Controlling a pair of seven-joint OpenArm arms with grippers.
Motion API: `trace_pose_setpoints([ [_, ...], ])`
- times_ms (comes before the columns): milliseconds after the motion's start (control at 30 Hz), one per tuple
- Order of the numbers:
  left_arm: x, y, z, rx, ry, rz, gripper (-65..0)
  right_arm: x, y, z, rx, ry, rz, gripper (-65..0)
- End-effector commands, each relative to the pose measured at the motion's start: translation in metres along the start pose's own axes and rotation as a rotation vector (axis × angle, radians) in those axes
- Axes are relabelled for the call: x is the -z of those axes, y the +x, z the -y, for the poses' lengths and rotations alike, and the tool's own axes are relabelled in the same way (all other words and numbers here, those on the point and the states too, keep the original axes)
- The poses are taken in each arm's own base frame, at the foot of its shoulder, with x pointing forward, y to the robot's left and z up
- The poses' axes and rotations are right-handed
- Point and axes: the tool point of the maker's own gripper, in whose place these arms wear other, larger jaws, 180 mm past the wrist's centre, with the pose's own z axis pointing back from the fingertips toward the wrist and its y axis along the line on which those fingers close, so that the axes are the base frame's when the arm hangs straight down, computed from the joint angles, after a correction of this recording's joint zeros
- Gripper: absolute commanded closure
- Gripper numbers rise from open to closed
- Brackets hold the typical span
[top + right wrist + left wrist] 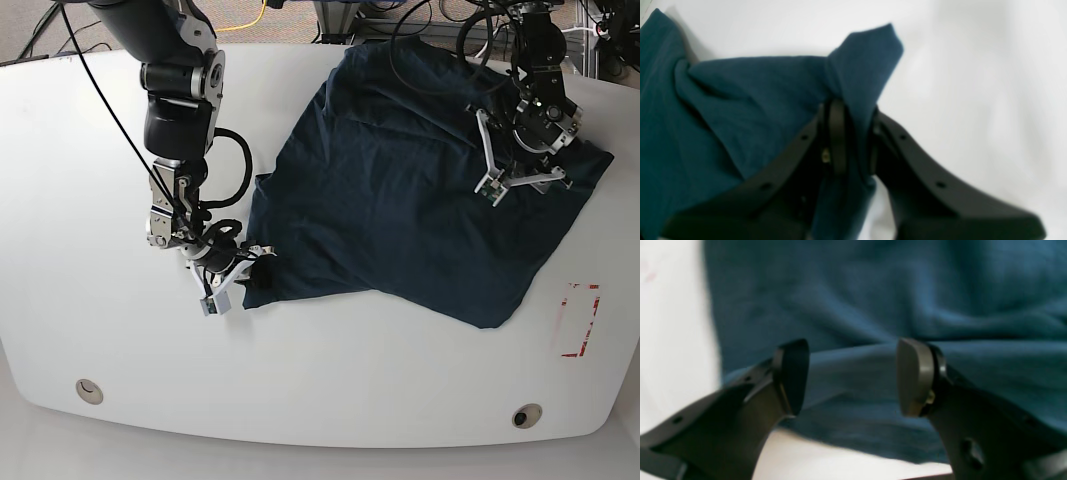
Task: Layout the t-shirt on the table in an organized manner, then fold the t-shirt properly
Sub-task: 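Grasp the t-shirt's hem corner with the right gripper and a fold with the left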
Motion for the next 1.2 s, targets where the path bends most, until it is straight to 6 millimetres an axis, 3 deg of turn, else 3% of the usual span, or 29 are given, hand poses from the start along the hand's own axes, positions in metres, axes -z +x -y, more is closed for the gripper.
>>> trace_pose_setpoints([
  [0,-0.001,0.01,0.022,0.01,-0.046,0.039,-38.5,-0.005,0.031,0.006,-0.026,-0.007,0.069,-6.8],
  [267,-0.005,0.012,0.099,0.075,-0.219,0.048,-38.5,-0.006,0.029,0.007,-0.026,-0.006,0.066,-6.5],
  [433,-0.009,0.012,0.121,0.106,-0.268,0.051,-38.5,-0.009,0.029,0.012,-0.03,-0.016,0.064,-6.5],
  [833,-0.008,0.012,0.115,0.108,-0.254,0.05,-38.5,-0.009,0.027,0.013,-0.031,-0.018,0.06,-6.5],
  [967,-0.004,-0.002,0.084,0.084,-0.187,0.011,-38.5,-0.01,0.02,0.014,-0.026,-0.019,0.051,-6.5],
  [1167,0.004,-0.023,0.033,0.064,-0.086,-0.053,-38.5,-0.013,0.025,0.013,-0.042,-0.024,0.068,-6.7],
])
